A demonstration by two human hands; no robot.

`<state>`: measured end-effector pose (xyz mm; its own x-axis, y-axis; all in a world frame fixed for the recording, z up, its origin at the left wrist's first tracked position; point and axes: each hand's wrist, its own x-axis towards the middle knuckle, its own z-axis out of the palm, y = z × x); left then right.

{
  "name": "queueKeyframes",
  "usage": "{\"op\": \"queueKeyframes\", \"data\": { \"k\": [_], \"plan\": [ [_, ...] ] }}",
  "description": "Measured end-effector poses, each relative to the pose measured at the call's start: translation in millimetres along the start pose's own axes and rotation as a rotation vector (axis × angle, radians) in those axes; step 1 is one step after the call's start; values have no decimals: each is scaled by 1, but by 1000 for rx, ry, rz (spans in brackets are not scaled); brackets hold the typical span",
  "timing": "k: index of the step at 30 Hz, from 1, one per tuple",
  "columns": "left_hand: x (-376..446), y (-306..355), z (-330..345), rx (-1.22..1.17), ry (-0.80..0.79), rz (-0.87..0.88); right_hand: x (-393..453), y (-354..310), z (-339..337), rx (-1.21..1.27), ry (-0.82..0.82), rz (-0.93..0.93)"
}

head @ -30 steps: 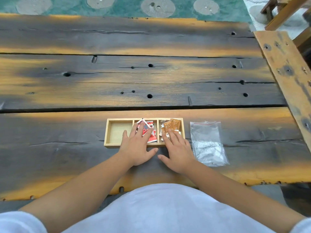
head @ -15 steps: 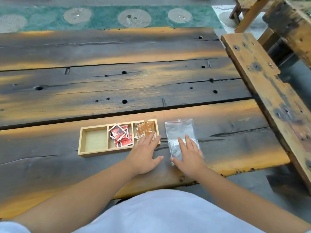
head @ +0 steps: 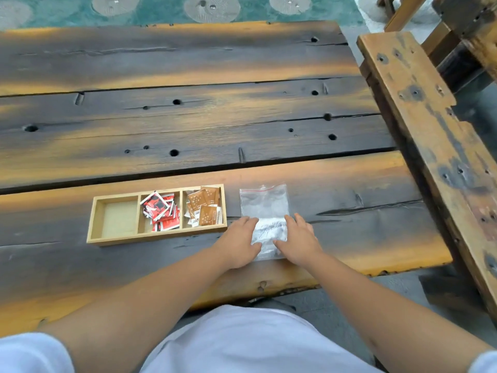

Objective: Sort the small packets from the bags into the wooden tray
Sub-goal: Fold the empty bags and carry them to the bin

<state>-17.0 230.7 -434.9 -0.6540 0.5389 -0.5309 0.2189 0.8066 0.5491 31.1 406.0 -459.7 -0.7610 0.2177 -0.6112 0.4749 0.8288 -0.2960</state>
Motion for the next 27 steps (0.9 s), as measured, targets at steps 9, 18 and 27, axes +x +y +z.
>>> {"op": "queueKeyframes", "data": {
  "k": [9, 18, 27],
  "plan": [
    [34, 7, 15, -466, 110, -441, 37, -2, 2, 403, 27, 200],
    [29, -5, 18, -795, 189, -600, 34, 0, 8, 692, -7, 333],
    [1, -11, 7, -1043, 137, -499, 11, 11, 2, 925, -136, 229]
  ]
}}
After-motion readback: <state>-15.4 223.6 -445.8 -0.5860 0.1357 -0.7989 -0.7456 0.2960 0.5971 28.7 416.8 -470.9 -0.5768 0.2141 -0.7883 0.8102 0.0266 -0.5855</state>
